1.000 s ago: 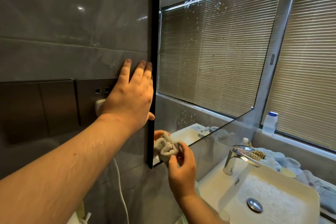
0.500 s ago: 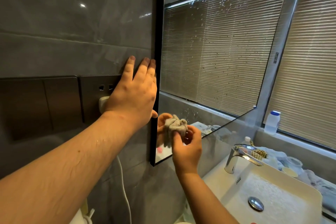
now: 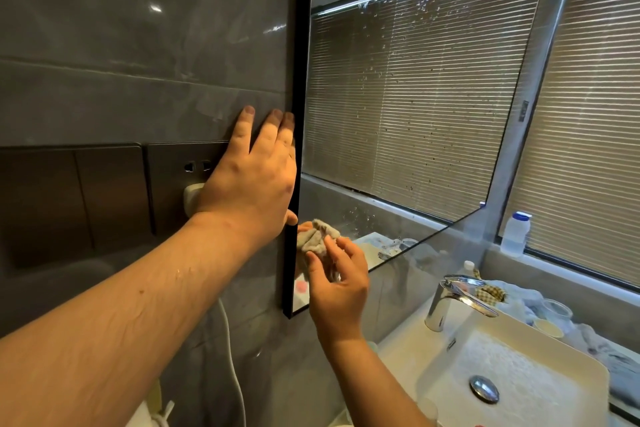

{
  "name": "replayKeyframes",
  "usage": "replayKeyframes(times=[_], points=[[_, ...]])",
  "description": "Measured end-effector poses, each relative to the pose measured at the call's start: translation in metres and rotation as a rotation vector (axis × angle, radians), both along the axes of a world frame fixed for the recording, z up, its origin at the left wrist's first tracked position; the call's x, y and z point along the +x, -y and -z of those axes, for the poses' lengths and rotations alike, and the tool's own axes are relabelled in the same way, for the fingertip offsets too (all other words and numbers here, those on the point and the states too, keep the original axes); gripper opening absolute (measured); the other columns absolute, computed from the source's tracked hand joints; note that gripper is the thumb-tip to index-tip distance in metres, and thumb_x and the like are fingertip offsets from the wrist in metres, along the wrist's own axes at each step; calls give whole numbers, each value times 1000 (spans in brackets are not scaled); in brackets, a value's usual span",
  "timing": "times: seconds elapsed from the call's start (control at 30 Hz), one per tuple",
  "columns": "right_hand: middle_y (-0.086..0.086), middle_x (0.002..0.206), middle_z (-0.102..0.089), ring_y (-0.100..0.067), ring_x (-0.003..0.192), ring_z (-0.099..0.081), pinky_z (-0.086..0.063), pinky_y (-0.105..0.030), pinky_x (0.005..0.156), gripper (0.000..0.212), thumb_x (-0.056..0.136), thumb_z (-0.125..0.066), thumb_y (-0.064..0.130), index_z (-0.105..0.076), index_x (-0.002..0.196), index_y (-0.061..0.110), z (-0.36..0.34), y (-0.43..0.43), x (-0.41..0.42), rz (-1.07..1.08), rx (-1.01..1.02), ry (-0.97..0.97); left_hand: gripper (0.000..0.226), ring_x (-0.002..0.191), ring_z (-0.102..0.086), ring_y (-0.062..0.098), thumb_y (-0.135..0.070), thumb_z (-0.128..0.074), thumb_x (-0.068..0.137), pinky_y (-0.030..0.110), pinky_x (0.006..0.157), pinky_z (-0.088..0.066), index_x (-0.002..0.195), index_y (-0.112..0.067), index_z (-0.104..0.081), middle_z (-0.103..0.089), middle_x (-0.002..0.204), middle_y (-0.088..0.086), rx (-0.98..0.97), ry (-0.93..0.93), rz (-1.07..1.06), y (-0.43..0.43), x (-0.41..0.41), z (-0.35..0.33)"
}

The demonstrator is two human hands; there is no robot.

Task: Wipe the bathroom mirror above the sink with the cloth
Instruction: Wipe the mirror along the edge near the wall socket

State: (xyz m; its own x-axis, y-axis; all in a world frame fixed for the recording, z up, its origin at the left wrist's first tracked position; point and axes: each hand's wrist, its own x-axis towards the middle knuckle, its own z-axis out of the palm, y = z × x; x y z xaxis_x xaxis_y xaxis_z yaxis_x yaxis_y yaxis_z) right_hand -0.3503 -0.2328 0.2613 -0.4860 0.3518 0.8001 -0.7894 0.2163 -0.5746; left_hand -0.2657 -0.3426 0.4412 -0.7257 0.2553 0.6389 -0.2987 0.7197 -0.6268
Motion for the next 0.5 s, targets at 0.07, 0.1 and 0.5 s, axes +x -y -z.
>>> replayKeyframes(times=[0.07, 0.1, 0.5], points=[[1, 111, -65, -3, 110, -59, -50, -23, 95, 33, 79, -76, 11, -74, 111, 11, -4, -4, -5, -32, -36, 30, 103, 147, -4, 40, -75, -35, 84, 62, 116, -2, 149, 2, -14, -5, 159, 22, -4, 0, -1, 0, 1, 0], [6, 113, -64, -2, 111, -59, -50, -22, 96, 33, 80, -76, 9, -74, 113, 14, -7, -6, -9, -47, -72, 65, 102, 147, -4, 39, -75, -36, 84, 62, 116, -2, 149, 1, -15, -6, 159, 22, -4, -4, 0, -1, 1, 0], [-3, 109, -68, -23, 108, -65, -51, -44, 100, 22, 89, -72, 13, -75, 110, 9, -27, -50, -70, 21, -337, 364, 106, 147, -4, 39, -77, -37, 81, 62, 116, -2, 149, 2, -15, -6, 159, 22, 6, -5, 6, -1, 0, 1]])
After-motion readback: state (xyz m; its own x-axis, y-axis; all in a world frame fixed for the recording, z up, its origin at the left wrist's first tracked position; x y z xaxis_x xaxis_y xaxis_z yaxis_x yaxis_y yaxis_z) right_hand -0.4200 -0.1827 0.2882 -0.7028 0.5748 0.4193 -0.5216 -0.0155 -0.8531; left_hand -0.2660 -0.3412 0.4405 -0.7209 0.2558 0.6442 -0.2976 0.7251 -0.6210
